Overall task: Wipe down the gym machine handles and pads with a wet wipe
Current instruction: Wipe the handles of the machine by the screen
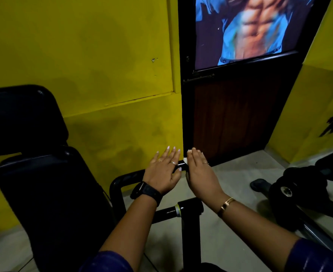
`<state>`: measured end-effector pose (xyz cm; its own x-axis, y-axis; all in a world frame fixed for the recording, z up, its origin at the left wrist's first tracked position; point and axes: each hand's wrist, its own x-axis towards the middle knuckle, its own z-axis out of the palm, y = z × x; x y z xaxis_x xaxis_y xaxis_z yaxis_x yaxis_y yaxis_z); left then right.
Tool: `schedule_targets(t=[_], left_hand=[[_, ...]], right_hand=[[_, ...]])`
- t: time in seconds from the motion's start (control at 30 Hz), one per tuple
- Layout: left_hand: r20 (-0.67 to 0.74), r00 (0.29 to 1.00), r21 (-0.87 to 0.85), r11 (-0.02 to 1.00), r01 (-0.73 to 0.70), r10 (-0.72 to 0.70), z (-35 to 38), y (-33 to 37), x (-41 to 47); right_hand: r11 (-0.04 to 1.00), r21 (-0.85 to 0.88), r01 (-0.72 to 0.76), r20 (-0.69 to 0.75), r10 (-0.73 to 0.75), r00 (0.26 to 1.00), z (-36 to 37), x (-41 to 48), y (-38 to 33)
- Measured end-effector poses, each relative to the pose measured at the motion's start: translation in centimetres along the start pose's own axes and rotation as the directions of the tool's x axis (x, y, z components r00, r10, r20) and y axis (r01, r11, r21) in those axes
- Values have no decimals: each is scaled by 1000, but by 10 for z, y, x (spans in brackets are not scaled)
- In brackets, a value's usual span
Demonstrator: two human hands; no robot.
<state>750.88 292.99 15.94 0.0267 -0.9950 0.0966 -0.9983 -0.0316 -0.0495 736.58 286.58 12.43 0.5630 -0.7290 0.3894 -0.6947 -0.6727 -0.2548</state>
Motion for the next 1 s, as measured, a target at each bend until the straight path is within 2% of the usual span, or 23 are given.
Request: schedule_targets(t=[0.07,0.2,0.27,0.33,0.43,0.57,0.77,0.9,1.0], left_hand=[[-83,994,23,997,68,-66,1,-13,-14],[-222,965,27,989,146,-137,15,-43,-48],[-257,943,-26,977,213,-212,16,-52,-63],[-273,918,-88,958,273,-287,17,-59,-75],[-261,902,-139,938,319,-345,18,-70,-90],[-257,897,-166,931,325,-359,20,-77,-101],[-284,866,-254,903,346,-412,27,-72,-107],[-312,837,-333,877,347,-450,32,-67,-109],[-341,817,-358,868,344,-464,34,-65,-107]], right_hand=[[996,-80,43,-37,-46,998,-2,3,-2],[995,-104,-1,-25,-2,1000,-7,4,-8],[997,-74,-4,-119,-5,993,-8,-1,-24],[994,-55,96,-184,-105,977,1,-7,-51],[976,56,213,-142,-203,969,13,-13,-104],[904,42,425,-111,-418,901,32,-10,-142],[772,-143,619,-88,-633,769,36,-9,-81],[857,-149,492,-223,-514,828,26,-21,-10],[886,-133,443,-222,-463,858,18,-25,12]])
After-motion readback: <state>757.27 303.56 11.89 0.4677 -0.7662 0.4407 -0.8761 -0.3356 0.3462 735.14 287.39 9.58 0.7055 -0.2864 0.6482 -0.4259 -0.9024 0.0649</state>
